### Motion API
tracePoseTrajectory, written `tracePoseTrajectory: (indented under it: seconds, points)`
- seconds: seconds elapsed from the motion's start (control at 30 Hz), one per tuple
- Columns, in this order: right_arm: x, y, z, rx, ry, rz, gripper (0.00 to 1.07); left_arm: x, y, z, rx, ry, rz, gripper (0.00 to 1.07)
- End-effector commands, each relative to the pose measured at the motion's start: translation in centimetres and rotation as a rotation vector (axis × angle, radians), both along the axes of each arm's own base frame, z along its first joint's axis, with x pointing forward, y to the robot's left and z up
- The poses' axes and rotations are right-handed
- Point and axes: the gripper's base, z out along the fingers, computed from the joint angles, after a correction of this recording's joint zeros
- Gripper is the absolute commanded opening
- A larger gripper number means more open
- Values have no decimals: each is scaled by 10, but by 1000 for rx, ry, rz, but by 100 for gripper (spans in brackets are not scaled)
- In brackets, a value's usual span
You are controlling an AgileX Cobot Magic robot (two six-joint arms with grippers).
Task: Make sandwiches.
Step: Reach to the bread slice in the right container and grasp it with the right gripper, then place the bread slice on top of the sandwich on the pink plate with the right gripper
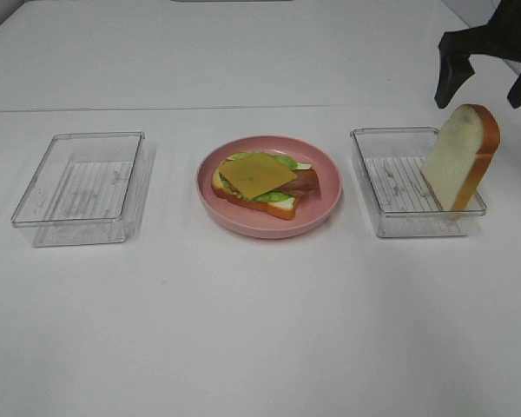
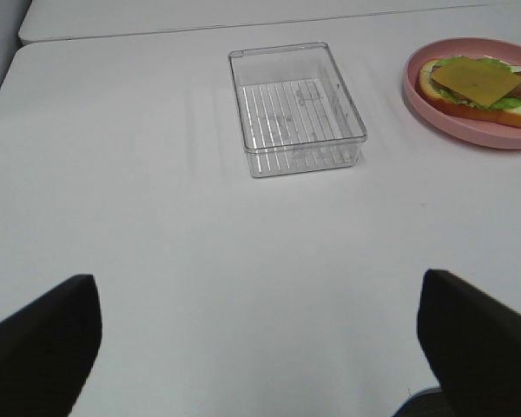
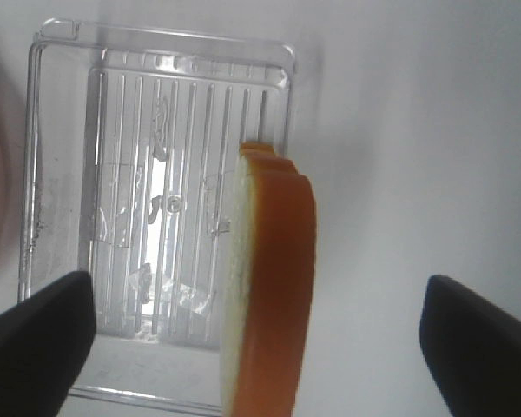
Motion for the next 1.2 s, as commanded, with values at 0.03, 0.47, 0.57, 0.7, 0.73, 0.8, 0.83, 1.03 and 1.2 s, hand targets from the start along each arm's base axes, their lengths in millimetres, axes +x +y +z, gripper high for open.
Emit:
tracePoseTrajectory:
  seconds: [0.03,0.47,0.57,0.7,0.73,0.8,0.83,1.03,1.2]
  points:
    - [4,1,-23,13,55,14,99,-2,-1,0,-8,-14,-3,91]
    - [9,2,-53,31,122,-4,60,-2,-1,0,-8,-14,-3,91]
    - [8,2,-53,33,129,-20,23,-2,-1,0,-8,-14,-3,91]
    - [8,2,-53,33,137,-22,0,-2,-1,0,-8,-14,-3,91]
    - [7,2,-52,34,144,-21,0,-2,-1,0,-8,-14,-3,91]
    - [6,3,-50,34,147,-19,0,-2,-1,0,-8,-14,-3,91]
    - [6,3,-48,34,144,-19,0,-2,-1,0,-8,-14,-3,91]
    - [1,3,-10,34,63,-17,0,-2,-1,0,-8,-14,-3,91]
    - [-5,9,28,102,-21,-19,0,-2,-1,0,-8,-14,-3,91]
